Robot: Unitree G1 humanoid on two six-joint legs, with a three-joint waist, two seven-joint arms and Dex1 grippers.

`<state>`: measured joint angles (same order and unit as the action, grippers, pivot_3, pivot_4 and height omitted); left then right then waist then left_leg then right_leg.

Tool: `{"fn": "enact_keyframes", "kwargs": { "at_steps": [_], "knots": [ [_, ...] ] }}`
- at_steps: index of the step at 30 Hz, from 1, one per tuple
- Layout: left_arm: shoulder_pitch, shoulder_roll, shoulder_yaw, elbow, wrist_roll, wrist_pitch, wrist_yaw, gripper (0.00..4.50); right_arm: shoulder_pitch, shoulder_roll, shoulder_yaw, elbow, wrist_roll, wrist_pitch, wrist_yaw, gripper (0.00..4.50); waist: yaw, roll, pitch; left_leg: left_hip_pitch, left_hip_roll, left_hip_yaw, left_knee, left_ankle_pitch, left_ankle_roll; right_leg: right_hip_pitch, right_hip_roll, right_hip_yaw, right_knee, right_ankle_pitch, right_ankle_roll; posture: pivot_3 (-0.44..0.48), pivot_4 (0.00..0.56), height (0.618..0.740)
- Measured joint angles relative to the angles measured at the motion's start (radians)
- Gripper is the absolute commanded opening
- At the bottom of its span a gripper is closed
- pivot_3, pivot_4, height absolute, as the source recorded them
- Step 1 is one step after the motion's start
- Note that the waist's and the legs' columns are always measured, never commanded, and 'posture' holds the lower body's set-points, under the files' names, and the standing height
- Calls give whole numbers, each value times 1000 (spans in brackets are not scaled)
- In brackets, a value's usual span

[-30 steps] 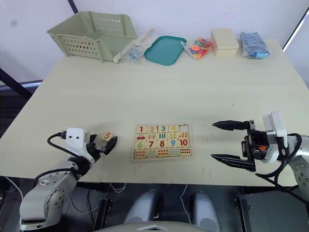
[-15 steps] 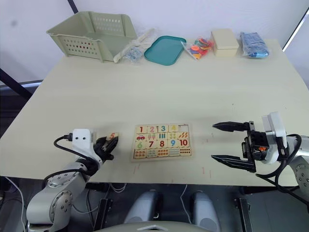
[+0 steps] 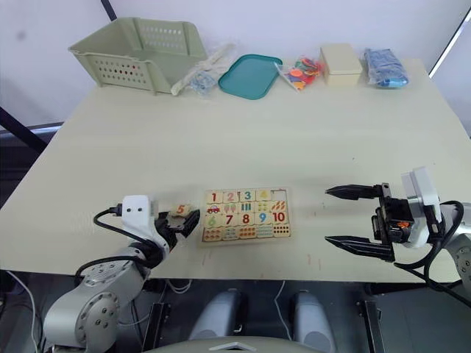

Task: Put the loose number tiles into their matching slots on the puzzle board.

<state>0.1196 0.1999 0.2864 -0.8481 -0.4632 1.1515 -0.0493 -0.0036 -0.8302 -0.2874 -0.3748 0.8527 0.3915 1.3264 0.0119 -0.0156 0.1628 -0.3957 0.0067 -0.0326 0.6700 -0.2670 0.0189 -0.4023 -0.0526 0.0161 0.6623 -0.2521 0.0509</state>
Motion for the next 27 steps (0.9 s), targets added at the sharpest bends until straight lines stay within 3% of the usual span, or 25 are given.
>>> {"fn": "enact_keyframes", "kwargs": {
  "at_steps": [2, 6, 8, 12, 16, 19, 23, 27],
  "knots": [
    [6, 70, 48, -22, -48, -3, -72, 4465, 1, 11, 0, 0, 2, -1, -4, 4500, 0, 0, 0, 0, 0, 0, 0, 0, 0, 0, 0, 0, 0, 0, 0, 0, 150, 740],
    [55, 391, 173, 10, -157, -100, -406, 4465, 10, 34, 0, -4, 1, -6, -13, 4500, 0, 1, 0, 0, 0, 0, 0, 0, 0, 0, 1, 0, -1, 0, -1, 0, 150, 740],
    [56, 526, 197, 105, -179, -193, -592, 4465, 15, 46, 1, -13, 0, -9, -23, 4500, 4, 2, 0, 1, 0, 1, -1, 0, 0, 0, 1, 0, -1, -1, -2, 0, 150, 740],
    [30, 687, 174, 332, -167, -377, -881, 4465, 31, 58, 2, -41, -7, -14, -43, 4500, 1, 2, 1, 0, 0, 1, -1, 0, 0, -1, 1, 0, -2, -2, -4, 0, 150, 740],
    [-68, 776, 88, 511, -155, -503, -1097, 4465, 54, 65, -3, -66, -7, -17, -59, 4500, 4, 3, 2, 0, 0, 1, -1, 0, 0, -1, 1, 0, -1, -1, -1, 0, 150, 740],
    [-245, 865, -52, 737, -71, -669, -1313, 4465, 86, 63, -9, -117, -4, -18, -72, 4500, 6, 3, 2, -2, -1, 4, -1, 0, 0, -1, 2, -3, -2, -1, -1, 0, 150, 740],
    [-439, 845, -226, 940, 33, -822, -1461, 4465, 112, 60, -39, -135, 2, -18, -91, 4500, -6, 3, 3, -1, 0, 4, -1, 0, 0, -2, 1, 1, -2, 0, 0, 0, 150, 740],
    [-506, 818, -325, 1083, 112, -958, -1523, 4465, 137, 60, -48, -160, 3, -18, -110, 4500, -14, 2, 3, -1, 0, 4, -1, 0, 0, -2, 3, 1, -1, 0, 0, 0, 150, 740]
  ]
}}
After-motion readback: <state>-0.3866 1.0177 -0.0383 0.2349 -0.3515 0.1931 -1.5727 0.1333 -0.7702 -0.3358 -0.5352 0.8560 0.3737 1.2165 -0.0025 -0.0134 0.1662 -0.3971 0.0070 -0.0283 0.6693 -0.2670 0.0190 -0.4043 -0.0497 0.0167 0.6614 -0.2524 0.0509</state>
